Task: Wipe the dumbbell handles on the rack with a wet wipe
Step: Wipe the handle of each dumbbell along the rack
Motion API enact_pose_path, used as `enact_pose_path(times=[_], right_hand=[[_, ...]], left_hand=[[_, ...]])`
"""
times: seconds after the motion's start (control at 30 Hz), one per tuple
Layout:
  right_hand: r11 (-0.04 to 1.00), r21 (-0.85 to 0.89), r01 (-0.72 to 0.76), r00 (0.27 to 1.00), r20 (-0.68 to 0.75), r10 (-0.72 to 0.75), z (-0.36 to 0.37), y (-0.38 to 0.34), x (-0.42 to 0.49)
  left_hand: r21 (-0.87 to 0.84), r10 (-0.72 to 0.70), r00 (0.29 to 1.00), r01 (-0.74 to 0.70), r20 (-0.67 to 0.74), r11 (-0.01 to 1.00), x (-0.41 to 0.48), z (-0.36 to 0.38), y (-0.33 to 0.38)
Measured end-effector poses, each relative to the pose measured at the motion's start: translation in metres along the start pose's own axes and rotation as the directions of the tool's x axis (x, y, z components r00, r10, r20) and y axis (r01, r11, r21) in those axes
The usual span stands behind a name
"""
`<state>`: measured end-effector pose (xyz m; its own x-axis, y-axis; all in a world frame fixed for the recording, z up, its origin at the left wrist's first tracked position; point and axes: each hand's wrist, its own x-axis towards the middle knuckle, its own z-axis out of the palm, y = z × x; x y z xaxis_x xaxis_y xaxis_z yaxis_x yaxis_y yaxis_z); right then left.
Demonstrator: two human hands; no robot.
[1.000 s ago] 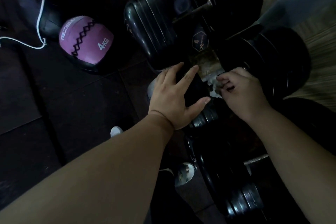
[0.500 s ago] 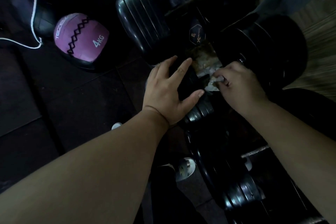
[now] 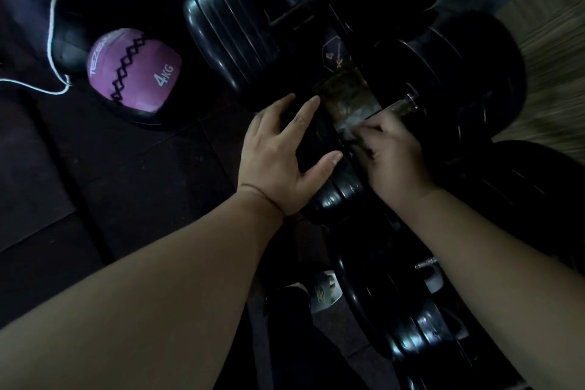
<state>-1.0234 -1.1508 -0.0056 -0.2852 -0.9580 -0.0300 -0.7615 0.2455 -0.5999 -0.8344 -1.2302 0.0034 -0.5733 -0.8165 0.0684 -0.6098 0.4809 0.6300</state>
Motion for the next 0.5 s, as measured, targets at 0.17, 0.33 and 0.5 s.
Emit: enact_pose_path(times=[0.17,0.33,0.5], right_hand=[[0.997,-0.062,0.049,0.993,-0.101,-0.055,-0.009,0.008,0.006],[0.996,-0.015,-0.093,0.989,-0.116,0.091,0.008,0.0,-0.005],[0.939,0.202,-0.278,0.925,-0.205,0.318,0.004,-0.009,-0.001]], left_hand=[[0.007,0.0,1.0,0.0,0.005,1.0,0.001,0.0,-0.001],[-0.001,0.008,1.0,-0.008,0.005,1.0,0.0,0.0,-0.001],[0.0,0.007,1.0,-0.007,0.016,1.0,0.001,0.0,0.0]])
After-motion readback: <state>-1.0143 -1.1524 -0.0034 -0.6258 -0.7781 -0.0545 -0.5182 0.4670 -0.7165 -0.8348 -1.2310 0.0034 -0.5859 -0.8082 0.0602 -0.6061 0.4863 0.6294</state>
